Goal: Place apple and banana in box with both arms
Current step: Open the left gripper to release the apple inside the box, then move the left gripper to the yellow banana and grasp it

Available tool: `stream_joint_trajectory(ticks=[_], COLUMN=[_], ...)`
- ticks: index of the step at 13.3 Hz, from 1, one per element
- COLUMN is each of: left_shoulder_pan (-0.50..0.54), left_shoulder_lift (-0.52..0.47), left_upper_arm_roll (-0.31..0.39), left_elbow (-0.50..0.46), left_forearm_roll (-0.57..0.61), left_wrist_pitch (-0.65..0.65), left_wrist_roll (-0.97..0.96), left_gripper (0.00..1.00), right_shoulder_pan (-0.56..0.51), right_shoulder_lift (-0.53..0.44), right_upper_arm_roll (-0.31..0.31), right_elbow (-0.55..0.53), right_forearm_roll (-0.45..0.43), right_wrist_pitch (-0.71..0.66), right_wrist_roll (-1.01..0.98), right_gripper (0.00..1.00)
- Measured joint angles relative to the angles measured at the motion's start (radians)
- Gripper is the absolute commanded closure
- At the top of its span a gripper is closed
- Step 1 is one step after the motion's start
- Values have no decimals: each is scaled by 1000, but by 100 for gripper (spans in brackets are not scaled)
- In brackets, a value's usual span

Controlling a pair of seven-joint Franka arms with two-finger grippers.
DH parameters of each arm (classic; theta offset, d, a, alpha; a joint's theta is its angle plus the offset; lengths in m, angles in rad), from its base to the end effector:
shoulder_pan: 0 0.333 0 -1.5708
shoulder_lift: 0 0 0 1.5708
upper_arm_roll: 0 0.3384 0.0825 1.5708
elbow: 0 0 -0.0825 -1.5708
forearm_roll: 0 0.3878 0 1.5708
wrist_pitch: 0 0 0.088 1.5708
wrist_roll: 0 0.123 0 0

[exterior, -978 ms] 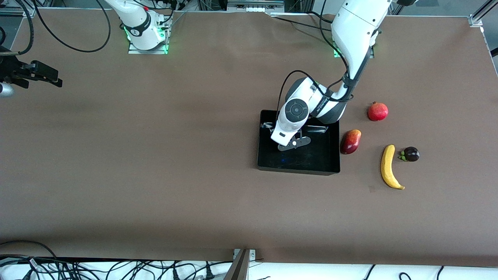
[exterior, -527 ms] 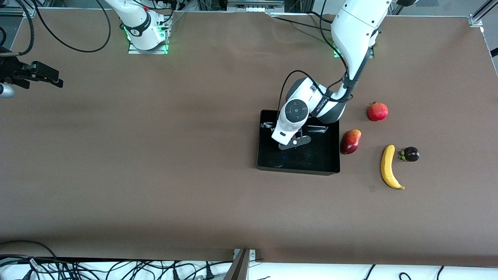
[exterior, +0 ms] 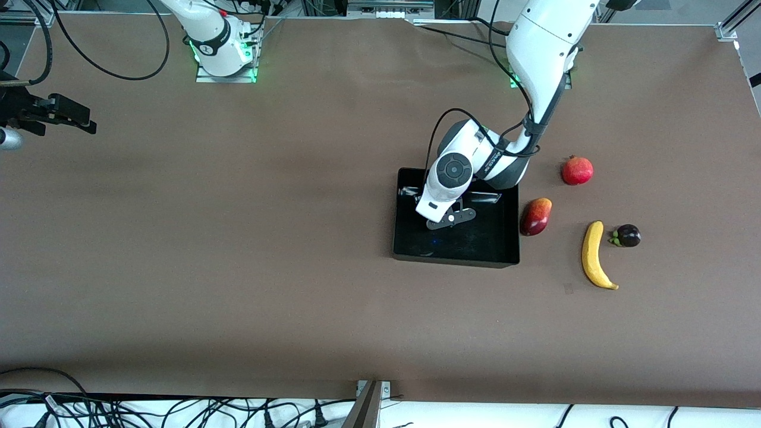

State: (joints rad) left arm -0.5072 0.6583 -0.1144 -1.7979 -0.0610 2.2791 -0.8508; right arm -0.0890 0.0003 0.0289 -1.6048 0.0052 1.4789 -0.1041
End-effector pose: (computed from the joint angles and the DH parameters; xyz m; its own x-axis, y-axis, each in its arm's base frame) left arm 0.5272 -0.3756 0.1683 0.9374 0.2867 -0.1976 0.2802 -0.9580 -0.0610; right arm 0.5439 -0.0320 0.6074 0.9912 0.0449 -0.1246 0.0430 -0.9989 -0.0183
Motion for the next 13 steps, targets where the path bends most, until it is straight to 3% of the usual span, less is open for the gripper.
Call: stream_joint_trajectory(ticks=[7, 13], left_shoulder_pan=[9, 55], left_shoulder_lift=[-5, -79], left_upper_arm_roll=[1, 26], left_elbow=[7, 176], left_forearm_roll=[0, 0], left_wrist_pitch=[-8, -265], left_wrist_roll=[1, 1], left_gripper=[0, 0], right_shoulder_pan=[0, 0], right_shoulder_lift=[0, 0], right_upper_arm_roll=[0, 0], right_elbow=[0, 0], right_forearm_roll=[0, 0], right_wrist_pitch=[0, -1], right_wrist_roll=[0, 0], right_gripper=[0, 0])
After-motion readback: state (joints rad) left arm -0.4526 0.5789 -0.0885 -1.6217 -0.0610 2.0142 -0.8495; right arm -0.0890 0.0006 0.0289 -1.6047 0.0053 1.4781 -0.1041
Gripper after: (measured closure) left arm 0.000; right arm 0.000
